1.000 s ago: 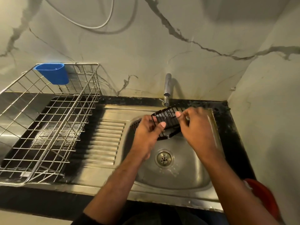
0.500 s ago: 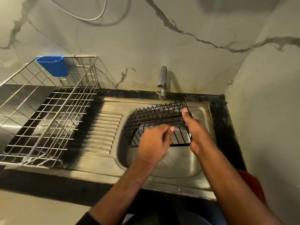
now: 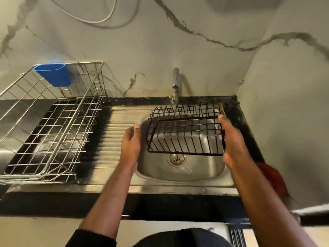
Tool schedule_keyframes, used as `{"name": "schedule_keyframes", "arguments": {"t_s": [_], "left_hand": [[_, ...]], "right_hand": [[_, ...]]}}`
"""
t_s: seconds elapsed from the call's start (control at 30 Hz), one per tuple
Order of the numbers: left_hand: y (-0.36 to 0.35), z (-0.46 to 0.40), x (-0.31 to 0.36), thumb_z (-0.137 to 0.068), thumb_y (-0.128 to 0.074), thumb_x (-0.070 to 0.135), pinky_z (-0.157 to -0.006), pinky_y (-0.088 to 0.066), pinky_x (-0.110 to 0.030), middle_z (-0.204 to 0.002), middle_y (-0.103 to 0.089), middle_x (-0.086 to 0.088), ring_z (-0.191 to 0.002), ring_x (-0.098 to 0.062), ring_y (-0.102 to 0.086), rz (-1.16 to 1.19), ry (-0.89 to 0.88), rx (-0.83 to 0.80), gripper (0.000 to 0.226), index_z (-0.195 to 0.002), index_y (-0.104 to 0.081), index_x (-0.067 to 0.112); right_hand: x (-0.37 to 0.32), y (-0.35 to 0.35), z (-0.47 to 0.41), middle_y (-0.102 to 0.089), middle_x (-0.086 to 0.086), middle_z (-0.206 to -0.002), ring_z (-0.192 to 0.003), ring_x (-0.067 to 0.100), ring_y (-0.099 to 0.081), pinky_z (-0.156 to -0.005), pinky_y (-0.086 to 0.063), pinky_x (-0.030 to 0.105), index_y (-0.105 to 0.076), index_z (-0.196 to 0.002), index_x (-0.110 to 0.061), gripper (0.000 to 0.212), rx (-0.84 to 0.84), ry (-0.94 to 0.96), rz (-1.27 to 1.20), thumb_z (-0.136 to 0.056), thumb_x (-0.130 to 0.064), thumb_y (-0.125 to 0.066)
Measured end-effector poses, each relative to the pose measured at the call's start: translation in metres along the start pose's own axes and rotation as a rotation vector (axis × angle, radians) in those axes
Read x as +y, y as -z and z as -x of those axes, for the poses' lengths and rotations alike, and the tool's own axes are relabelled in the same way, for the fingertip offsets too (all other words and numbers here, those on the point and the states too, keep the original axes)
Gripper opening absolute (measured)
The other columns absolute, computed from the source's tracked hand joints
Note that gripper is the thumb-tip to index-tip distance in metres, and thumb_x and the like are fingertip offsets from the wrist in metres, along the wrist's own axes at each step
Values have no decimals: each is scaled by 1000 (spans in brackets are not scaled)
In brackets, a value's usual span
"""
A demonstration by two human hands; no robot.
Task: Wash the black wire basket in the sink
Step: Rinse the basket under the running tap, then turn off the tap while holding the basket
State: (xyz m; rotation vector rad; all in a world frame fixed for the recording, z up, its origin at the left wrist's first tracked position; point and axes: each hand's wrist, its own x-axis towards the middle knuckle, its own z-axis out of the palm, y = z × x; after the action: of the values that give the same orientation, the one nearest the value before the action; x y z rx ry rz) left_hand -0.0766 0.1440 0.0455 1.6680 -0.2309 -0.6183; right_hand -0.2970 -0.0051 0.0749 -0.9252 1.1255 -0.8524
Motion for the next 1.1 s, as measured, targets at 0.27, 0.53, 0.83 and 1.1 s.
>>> {"name": "schedule_keyframes", "arguments": {"t_s": [0.27,0.53,0.83,1.1], "left_hand": [[42,9,7,-95,-71,31,-76,-51,-35,-114,-75,-10,-108,-23,-67,112,222,-341,43,-131,-58,13],[57,16,3,-92,-74,15,-109,-42,-40,-115,-73,1,-108,-11,-64,26,43,-448,22,-109,-64,24],[50,21,17,-97,-69,28,-87,-38,-20,-110,-74,5,-105,-3,-63,41,-72,-376,15,-111,-70,23],[24,13,22,-101,-63,29,-100,-54,-41,-101,-73,-1,-107,-24,-69,-70,-100,-315,23,-116,-70,13]], "right_hand": [[31,-12,61,-66,-2,-120,-115,16,-60,-106,-44,40,-57,-123,-20,51,210,183,109,-91,-59,-59],[37,-24,87,-61,-4,-122,-115,17,-57,-99,-49,44,-53,-134,-19,88,128,230,512,-75,-85,-52],[41,-20,72,-69,0,-104,-101,17,-65,-83,-52,31,-64,-120,-16,52,218,392,517,-96,-60,-49],[27,-18,41,-66,-3,-100,-92,10,-62,-73,-46,21,-63,-116,-18,41,164,331,537,-100,-52,-46]]}}
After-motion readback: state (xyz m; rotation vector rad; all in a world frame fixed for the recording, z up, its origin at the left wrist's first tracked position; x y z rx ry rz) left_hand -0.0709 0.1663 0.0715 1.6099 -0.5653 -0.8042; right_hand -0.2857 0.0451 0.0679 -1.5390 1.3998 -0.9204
